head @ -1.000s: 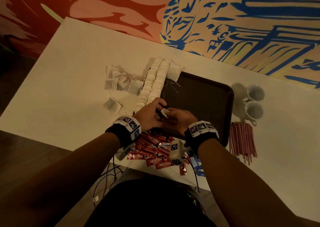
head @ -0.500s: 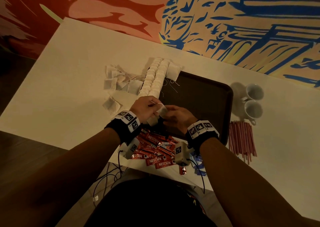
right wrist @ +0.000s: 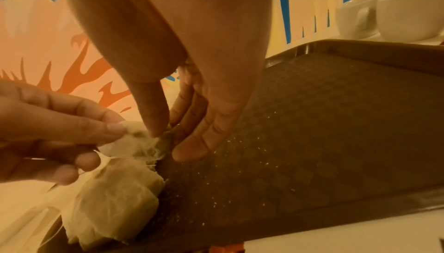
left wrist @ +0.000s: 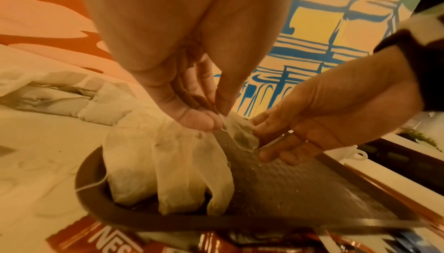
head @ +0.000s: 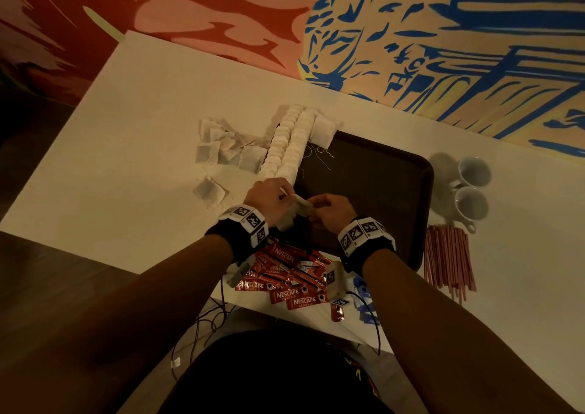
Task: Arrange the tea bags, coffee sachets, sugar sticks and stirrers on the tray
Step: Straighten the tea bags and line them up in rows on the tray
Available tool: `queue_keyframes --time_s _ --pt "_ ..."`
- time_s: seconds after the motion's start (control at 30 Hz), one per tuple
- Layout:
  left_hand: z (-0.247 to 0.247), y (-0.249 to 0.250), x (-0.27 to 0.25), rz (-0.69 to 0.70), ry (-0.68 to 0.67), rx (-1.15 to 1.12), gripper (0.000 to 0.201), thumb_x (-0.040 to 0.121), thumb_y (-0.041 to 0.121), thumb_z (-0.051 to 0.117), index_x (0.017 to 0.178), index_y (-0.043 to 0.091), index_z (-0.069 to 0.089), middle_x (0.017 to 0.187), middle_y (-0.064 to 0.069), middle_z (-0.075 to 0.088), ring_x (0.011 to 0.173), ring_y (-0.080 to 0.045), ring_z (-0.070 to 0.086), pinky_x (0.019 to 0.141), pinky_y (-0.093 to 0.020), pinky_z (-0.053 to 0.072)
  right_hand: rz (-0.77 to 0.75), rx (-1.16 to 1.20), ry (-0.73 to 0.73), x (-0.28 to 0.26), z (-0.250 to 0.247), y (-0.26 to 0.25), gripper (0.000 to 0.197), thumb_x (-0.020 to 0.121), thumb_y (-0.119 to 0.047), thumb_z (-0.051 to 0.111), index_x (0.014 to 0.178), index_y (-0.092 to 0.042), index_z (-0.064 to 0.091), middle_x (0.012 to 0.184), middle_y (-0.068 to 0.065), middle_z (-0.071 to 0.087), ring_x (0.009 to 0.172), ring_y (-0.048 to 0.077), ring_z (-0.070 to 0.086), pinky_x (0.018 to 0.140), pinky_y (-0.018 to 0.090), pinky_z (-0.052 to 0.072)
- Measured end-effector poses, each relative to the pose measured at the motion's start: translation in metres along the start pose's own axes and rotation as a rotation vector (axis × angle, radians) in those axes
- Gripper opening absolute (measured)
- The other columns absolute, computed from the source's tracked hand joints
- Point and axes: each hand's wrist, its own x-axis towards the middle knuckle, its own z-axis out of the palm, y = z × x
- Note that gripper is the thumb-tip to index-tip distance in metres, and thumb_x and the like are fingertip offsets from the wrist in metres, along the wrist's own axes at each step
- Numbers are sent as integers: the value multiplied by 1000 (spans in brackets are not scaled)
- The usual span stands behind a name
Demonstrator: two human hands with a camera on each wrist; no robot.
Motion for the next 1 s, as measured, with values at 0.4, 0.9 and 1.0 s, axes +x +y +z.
queue_keyframes --time_s 0.4,0.9,1.0 --pt "7 -4 6 9 -1 277 22 97 35 53 113 26 64 113 -4 66 100 -24 63 83 -34 51 -42 -248 -7 9 -4 -26 30 94 -13 68 124 -15 65 98 3 67 88 19 66 75 31 56" --pt "-105 -90 36 -324 316 -78 29 91 35 65 118 25 59 114 0 64 105 -26 63 87 -33 48 -428 -884 46 42 39 -148 29 94 -35 65 121 -25 59 121 5 66 108 28 62 94 40 52" --pt "-109 -100 51 -343 239 -51 54 87 44 69 132 22 48 127 -5 55 112 -30 59 94 -39 49 -513 -1092 28 55 58 -160 43 92 -32 66 131 -24 51 131 6 58 122 32 52 104 43 42"
